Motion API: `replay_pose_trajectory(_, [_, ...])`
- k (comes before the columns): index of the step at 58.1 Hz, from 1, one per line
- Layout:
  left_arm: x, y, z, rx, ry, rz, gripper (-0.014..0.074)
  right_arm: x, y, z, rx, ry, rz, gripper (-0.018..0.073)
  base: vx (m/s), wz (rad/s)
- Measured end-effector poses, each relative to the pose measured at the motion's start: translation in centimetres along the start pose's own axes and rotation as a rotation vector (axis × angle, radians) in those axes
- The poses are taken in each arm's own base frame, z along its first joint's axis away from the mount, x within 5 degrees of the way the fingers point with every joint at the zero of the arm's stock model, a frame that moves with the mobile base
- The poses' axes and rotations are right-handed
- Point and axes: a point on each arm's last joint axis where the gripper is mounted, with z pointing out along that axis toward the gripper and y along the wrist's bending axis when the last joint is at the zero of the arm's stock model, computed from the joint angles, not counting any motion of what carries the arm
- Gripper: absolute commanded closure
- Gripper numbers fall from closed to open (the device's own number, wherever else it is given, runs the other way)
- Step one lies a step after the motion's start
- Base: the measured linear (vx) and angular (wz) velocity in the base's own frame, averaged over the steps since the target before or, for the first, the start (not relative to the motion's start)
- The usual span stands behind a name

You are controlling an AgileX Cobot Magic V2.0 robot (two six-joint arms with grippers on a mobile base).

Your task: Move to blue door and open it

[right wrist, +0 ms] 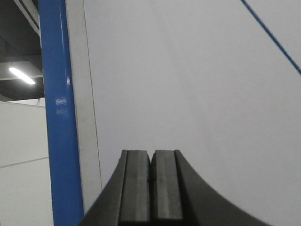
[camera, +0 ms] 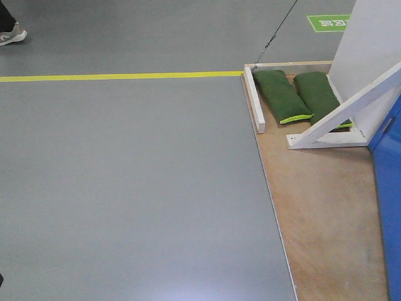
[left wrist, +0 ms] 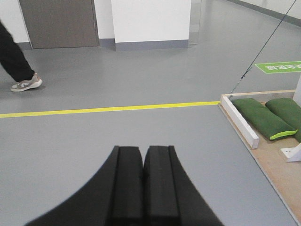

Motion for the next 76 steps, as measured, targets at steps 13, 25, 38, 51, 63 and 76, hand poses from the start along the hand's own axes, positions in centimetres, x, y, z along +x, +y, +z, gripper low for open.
replay_pose_trajectory(13, [0.0,0.0,0.0,0.0,0.0,0.0,0.0524,3.2,-0.2,5.1,0.005,0.027,0.003,0.0547,0.0,0.0])
replay_pose_trajectory(25, [0.0,0.0,0.0,0.0,0.0,0.0,0.0524,5.8,1.1,9.1,-0.018,0.056,0.042,0.0547,0.0,0.0])
replay_pose_trajectory(38, [0.0,0.0,0.0,0.0,0.0,0.0,0.0524,9.5,5.2,11.0,-0.105,0.194,0.078,0.0547,0.0,0.0])
replay_pose_trajectory(51, [0.0,0.0,0.0,0.0,0.0,0.0,0.0524,10.5,9.1,10.5,-0.178,0.254,0.137,0.0547,0.0,0.0])
replay_pose_trajectory(63, [0.0,0.0,0.0,0.0,0.0,0.0,0.0524,10.7,11.4,9.8,-0.196,0.301,0.25,0.0547,0.0,0.0])
replay_pose_trajectory(76, [0.0,0.0,0.0,0.0,0.0,0.0,0.0524,11.3,11.7,9.5,-0.155,0.38,0.408,0.0547,0.0,0.0])
